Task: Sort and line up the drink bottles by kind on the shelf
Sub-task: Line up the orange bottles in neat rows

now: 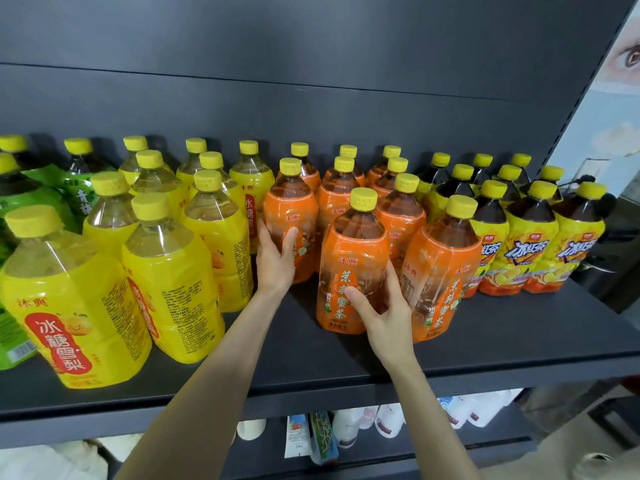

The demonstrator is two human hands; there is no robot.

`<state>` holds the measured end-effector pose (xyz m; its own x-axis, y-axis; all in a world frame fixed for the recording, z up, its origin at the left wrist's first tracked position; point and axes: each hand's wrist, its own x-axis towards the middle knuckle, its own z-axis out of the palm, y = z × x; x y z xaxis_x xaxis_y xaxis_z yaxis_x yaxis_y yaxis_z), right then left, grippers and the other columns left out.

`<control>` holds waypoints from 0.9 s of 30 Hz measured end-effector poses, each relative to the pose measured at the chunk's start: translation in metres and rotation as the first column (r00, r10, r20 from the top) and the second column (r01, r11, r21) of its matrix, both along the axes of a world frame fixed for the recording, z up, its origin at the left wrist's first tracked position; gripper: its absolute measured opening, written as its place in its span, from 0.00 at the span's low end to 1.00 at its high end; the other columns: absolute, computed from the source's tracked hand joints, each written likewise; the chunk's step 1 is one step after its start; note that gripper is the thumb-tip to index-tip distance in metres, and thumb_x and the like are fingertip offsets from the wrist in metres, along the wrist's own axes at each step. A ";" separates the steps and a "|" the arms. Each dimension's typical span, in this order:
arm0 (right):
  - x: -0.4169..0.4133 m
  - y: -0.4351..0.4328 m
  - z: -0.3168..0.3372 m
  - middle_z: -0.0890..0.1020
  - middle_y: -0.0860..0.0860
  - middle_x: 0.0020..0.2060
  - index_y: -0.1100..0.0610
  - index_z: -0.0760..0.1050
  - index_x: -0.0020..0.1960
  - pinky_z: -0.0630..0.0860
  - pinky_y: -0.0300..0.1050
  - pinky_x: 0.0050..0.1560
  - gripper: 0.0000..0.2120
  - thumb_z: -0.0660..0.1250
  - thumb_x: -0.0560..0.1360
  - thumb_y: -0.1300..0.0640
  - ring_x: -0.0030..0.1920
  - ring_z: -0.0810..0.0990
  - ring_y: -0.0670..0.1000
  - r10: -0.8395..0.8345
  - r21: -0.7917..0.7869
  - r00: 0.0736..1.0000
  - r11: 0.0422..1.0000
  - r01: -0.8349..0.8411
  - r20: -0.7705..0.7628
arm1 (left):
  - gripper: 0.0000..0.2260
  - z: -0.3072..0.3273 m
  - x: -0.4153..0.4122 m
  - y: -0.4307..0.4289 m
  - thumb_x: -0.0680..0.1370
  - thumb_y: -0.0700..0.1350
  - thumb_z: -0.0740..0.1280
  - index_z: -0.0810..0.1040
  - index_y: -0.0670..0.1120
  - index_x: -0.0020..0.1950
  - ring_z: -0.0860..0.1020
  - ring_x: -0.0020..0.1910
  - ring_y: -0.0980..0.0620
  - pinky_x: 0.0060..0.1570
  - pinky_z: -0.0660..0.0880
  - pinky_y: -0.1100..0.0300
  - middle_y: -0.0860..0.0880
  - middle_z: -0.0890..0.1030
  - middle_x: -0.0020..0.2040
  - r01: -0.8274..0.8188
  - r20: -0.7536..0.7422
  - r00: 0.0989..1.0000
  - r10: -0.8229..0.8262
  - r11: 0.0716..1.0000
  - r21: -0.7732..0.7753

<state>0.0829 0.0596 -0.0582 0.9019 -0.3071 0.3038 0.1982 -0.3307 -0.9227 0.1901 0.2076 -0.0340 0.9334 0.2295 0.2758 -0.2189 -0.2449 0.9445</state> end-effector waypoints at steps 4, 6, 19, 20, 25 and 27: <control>0.001 0.000 -0.001 0.64 0.44 0.73 0.43 0.54 0.77 0.67 0.54 0.71 0.50 0.65 0.61 0.24 0.72 0.64 0.47 0.003 0.010 1.000 1.000 -0.003 0.007 | 0.31 0.001 0.005 0.004 0.79 0.55 0.60 0.50 0.49 0.78 0.65 0.71 0.46 0.66 0.67 0.51 0.46 0.64 0.74 0.086 -0.024 0.996 -0.086 0.996 -0.012; 0.002 0.000 -0.002 0.64 0.44 0.73 0.42 0.54 0.76 0.68 0.54 0.70 0.50 0.65 0.61 0.24 0.72 0.64 0.46 0.004 0.015 1.000 1.000 -0.004 0.010 | 0.31 0.002 0.007 0.007 0.79 0.56 0.60 0.50 0.50 0.78 0.66 0.71 0.46 0.66 0.68 0.50 0.46 0.65 0.73 0.130 -0.036 0.991 -0.131 0.991 -0.027; 0.002 0.001 -0.004 0.65 0.44 0.73 0.43 0.54 0.77 0.69 0.53 0.70 0.48 0.66 0.63 0.27 0.72 0.65 0.45 0.011 0.036 0.999 0.999 -0.012 0.030 | 0.35 0.002 0.022 0.006 0.74 0.64 0.63 0.55 0.54 0.76 0.69 0.68 0.46 0.64 0.71 0.41 0.47 0.69 0.71 0.185 -0.057 0.980 -0.189 0.981 -0.059; 0.002 0.001 -0.004 0.65 0.44 0.73 0.43 0.54 0.77 0.69 0.52 0.70 0.48 0.66 0.63 0.27 0.72 0.65 0.45 0.010 0.034 1.000 0.999 -0.011 0.030 | 0.35 0.002 0.024 0.006 0.74 0.64 0.63 0.55 0.53 0.76 0.70 0.68 0.46 0.64 0.71 0.41 0.47 0.69 0.71 0.175 -0.054 0.983 -0.177 0.983 -0.052; 0.002 0.000 -0.004 0.65 0.44 0.73 0.43 0.54 0.76 0.69 0.52 0.70 0.47 0.66 0.64 0.28 0.72 0.65 0.45 0.014 0.035 0.999 0.999 -0.015 0.028 | 0.31 0.000 0.030 0.004 0.77 0.58 0.63 0.57 0.50 0.76 0.70 0.68 0.46 0.64 0.71 0.42 0.46 0.70 0.70 0.135 -0.034 0.990 -0.136 0.990 -0.033; 0.002 0.000 -0.003 0.66 0.44 0.72 0.43 0.54 0.76 0.69 0.52 0.69 0.47 0.67 0.64 0.29 0.71 0.66 0.45 0.020 0.045 0.999 0.999 -0.021 0.030 | 0.31 0.000 0.029 0.005 0.77 0.59 0.63 0.58 0.50 0.76 0.71 0.68 0.46 0.64 0.71 0.42 0.46 0.71 0.70 0.133 -0.025 0.991 -0.134 0.990 -0.034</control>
<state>0.0845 0.0601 -0.0617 0.8989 -0.3028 0.3166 0.2318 -0.2845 -0.9302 0.2193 0.2121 -0.0341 0.9634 0.1103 0.2443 -0.2216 -0.1845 0.9575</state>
